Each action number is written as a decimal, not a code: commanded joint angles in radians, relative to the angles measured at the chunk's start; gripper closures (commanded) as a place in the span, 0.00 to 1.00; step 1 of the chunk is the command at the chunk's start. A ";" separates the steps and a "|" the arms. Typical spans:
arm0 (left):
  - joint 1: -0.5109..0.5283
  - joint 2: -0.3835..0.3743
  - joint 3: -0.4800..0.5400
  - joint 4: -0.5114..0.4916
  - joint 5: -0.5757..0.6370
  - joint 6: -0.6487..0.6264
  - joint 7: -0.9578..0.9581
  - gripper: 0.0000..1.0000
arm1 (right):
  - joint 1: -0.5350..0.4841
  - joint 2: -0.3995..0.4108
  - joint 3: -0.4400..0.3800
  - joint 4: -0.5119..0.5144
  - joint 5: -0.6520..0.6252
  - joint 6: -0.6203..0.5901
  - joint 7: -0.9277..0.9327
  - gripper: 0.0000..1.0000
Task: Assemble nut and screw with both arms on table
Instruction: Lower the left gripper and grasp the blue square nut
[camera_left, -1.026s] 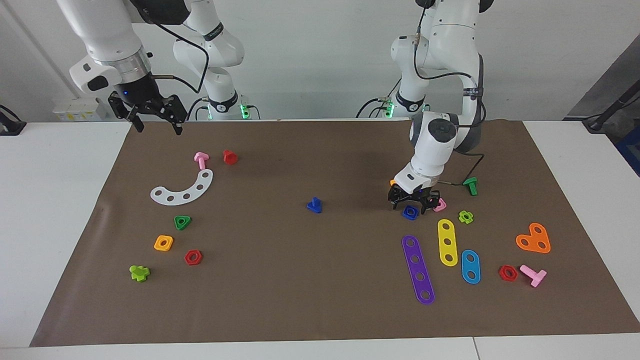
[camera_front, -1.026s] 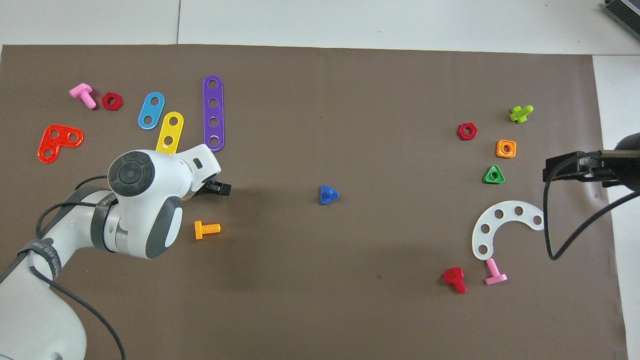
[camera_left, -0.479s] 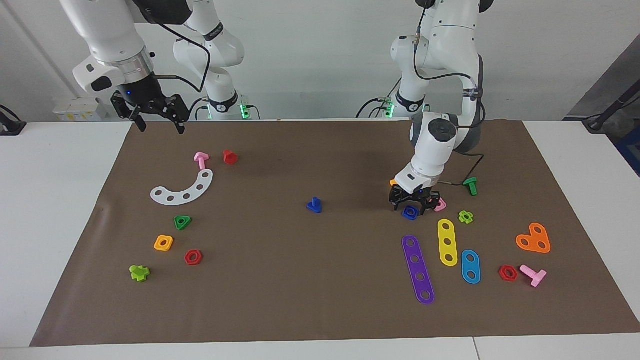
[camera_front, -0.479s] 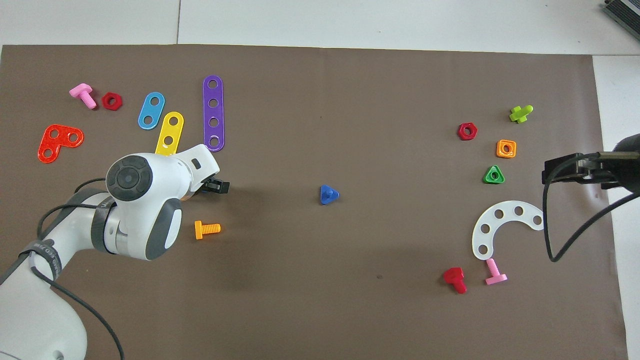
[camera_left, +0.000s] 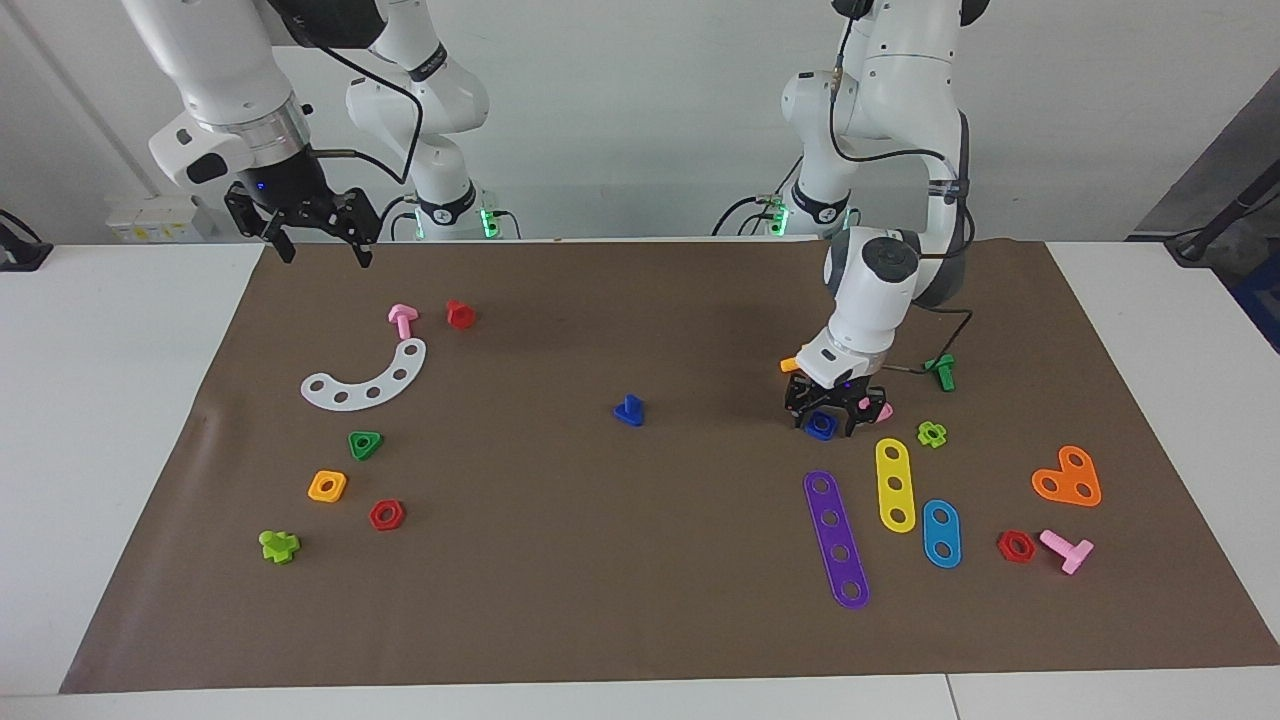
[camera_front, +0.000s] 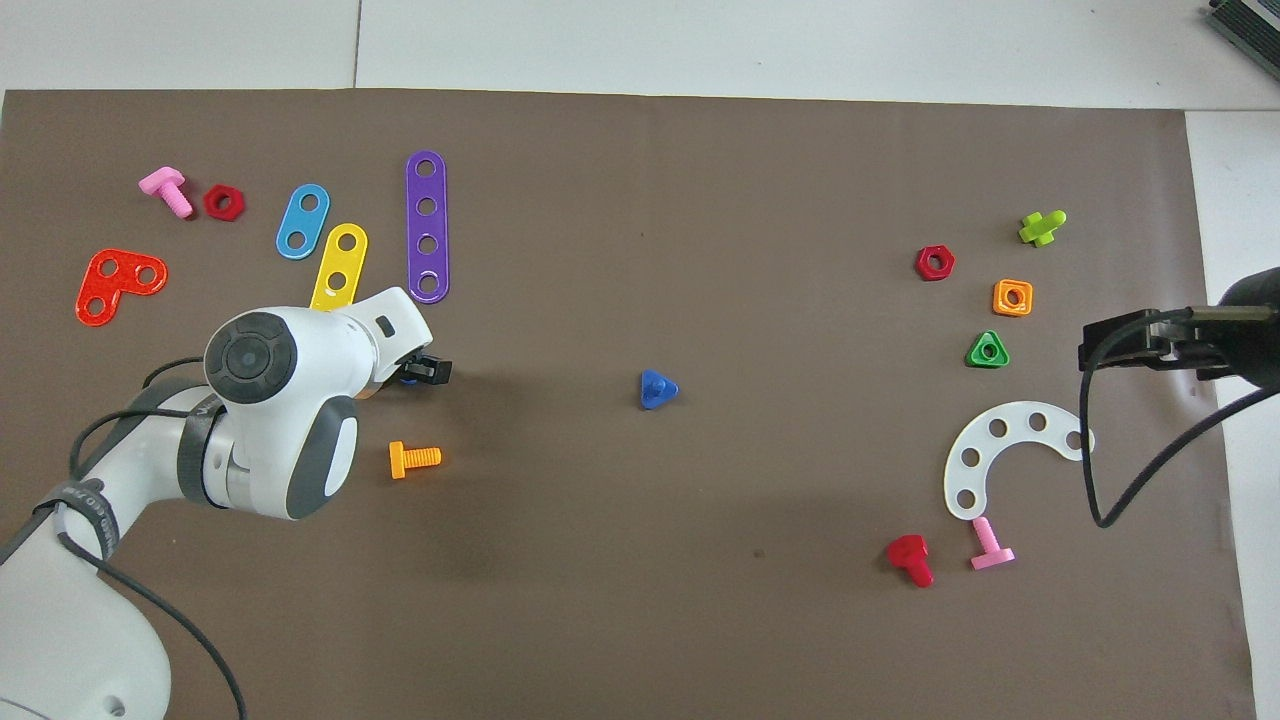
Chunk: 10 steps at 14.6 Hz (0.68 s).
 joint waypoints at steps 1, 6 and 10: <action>0.005 -0.004 0.001 -0.023 -0.001 0.029 0.015 0.47 | 0.000 -0.001 -0.008 -0.001 -0.009 -0.015 -0.027 0.00; 0.000 0.001 0.001 0.089 -0.001 -0.089 -0.003 1.00 | -0.001 -0.003 -0.005 -0.002 0.005 -0.015 -0.025 0.00; -0.061 0.068 -0.004 0.336 -0.001 -0.275 -0.097 1.00 | 0.005 -0.003 0.002 -0.002 0.008 -0.015 -0.025 0.00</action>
